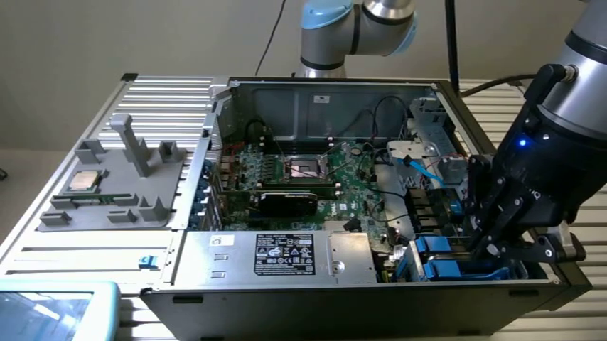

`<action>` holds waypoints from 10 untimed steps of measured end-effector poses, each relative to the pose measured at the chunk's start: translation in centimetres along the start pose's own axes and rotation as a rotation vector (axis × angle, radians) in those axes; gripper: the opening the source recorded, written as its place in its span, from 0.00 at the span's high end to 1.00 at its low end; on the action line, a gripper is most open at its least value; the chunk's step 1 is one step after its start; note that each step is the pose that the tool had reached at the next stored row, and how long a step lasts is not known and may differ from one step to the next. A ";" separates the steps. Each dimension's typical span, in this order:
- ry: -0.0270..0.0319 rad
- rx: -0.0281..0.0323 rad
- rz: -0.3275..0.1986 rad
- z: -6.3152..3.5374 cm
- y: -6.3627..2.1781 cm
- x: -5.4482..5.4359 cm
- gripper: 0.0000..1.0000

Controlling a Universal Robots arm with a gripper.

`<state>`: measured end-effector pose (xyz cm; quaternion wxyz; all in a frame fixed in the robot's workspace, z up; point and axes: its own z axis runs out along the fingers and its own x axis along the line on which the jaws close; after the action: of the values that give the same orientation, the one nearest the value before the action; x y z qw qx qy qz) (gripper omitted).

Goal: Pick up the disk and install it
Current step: 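Insert the first disk wire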

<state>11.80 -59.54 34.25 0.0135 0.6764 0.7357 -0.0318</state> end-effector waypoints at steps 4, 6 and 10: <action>0.0011 0.0122 0.000 -0.04 0.08 0.6 0.83; 0.0022 0.0226 0.001 -0.04 0.12 0.7 0.83; 0.0034 0.0330 0.009 -0.04 0.12 0.8 0.83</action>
<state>11.85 -58.70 34.23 0.0013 0.6800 0.7319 -0.0427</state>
